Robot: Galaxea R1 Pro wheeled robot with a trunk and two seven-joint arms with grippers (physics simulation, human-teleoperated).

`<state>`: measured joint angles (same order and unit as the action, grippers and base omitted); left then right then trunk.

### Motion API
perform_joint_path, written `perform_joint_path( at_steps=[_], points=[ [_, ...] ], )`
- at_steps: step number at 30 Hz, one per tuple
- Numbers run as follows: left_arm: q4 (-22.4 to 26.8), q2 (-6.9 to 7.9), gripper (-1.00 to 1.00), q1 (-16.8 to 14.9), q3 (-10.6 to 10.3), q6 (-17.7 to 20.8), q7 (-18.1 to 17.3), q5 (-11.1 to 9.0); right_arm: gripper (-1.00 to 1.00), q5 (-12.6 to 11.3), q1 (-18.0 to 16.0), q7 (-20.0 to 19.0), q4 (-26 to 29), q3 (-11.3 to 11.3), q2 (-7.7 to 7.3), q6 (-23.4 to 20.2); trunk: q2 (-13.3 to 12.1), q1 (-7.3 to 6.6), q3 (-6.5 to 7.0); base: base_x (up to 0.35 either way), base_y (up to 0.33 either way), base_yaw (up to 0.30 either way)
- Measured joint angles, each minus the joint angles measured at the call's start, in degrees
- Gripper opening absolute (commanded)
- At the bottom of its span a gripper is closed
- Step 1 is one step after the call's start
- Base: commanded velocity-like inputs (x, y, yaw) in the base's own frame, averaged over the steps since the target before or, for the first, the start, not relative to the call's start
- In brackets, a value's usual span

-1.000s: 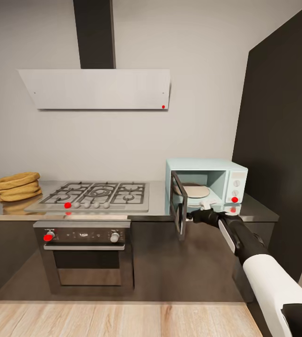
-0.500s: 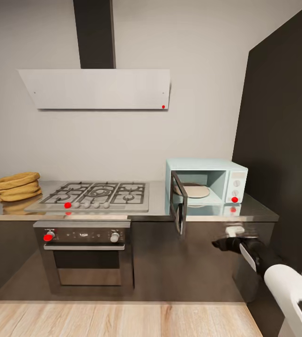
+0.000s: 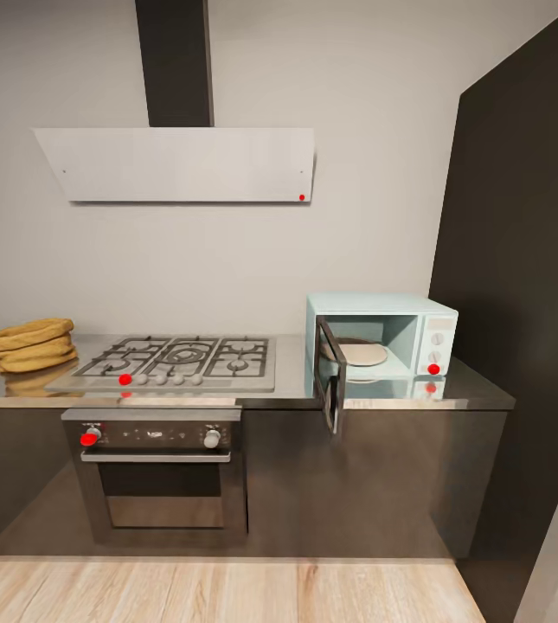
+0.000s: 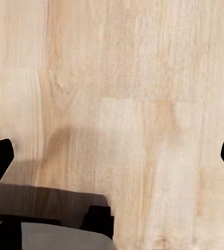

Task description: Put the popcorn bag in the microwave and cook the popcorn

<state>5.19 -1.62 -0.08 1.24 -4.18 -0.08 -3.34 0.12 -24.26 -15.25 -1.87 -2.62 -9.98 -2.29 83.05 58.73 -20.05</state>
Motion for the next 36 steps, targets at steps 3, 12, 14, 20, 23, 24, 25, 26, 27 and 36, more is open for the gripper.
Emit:
perform_joint_path(
  at_steps=[3, 12, 14, 20, 23, 24, 25, 26, 27, 36],
  points=[
    [0.00, -0.01, 1.00, 0.00, 0.00, 0.02, 0.00, 0.00, 1.00, -0.03, 5.00, 0.16, -0.01, 0.01, 1.42, 0.64, 0.00, 0.00, 0.00, 0.000, 0.000, 0.000],
    [-0.02, 0.00, 1.00, 0.00, -0.01, 0.00, 0.08, -0.02, 1.00, -0.15, 10.99, 2.71, 0.02, 0.13, 2.21, 3.60, 0.00, 0.00, 0.01, 0.000, 0.000, 0.000],
    [-0.03, -0.01, 1.00, 0.00, -0.01, 0.01, 0.08, -0.03, 1.00, -0.13, 11.02, 3.22, 0.00, 0.13, 2.23, 3.58, 0.00, 0.00, 0.01, 0.000, 0.000, 0.000],
    [-0.09, -0.03, 1.00, 0.00, -0.01, 0.00, 0.06, -0.02, 1.00, -0.55, 11.06, 6.54, -0.03, 0.20, 2.62, 2.62, 0.00, 0.00, 0.01, 0.000, 0.000, 0.000],
    [-0.10, -0.02, 1.00, 0.00, -0.01, 0.02, 0.03, 0.00, 1.00, -0.63, 11.06, 8.99, -0.07, 0.22, 3.52, 1.87, 0.00, 0.00, 0.01, 0.000, 0.000, 0.017],
    [-0.10, 0.01, 1.00, 0.00, -0.01, 0.05, 0.04, 0.00, 1.00, -0.63, 11.06, 9.47, -0.10, 0.22, 3.73, 1.74, 0.00, 0.00, 0.02, 0.000, 0.000, 0.128],
    [-0.10, 0.03, 1.00, 0.00, -0.01, 0.03, 0.05, 0.00, 1.00, -0.62, 11.06, 9.66, -0.12, 0.22, 3.84, 1.65, 0.00, 0.00, 0.03, 0.000, 0.000, 0.178],
    [-0.10, 0.02, 1.00, 0.00, -0.01, 0.02, 0.06, 0.00, 1.00, -0.61, 11.06, 9.78, -0.14, 0.22, 3.89, 1.60, 0.00, 0.00, 0.04, 0.000, 0.000, 0.221],
    [-0.09, 0.04, 1.00, 0.00, -0.01, 0.01, 0.07, -0.01, 1.00, -0.60, 11.06, 9.88, -0.12, 0.22, 3.78, 1.57, 0.00, 0.00, 0.06, 0.000, 0.000, 0.238],
    [-0.09, 0.05, 1.00, 0.00, -0.01, 0.00, 0.02, -0.01, 1.00, -0.24, 11.06, 9.96, -0.10, 0.22, 3.79, 1.50, 0.00, 0.00, 0.14, 0.000, 0.000, 0.263]
  ],
)
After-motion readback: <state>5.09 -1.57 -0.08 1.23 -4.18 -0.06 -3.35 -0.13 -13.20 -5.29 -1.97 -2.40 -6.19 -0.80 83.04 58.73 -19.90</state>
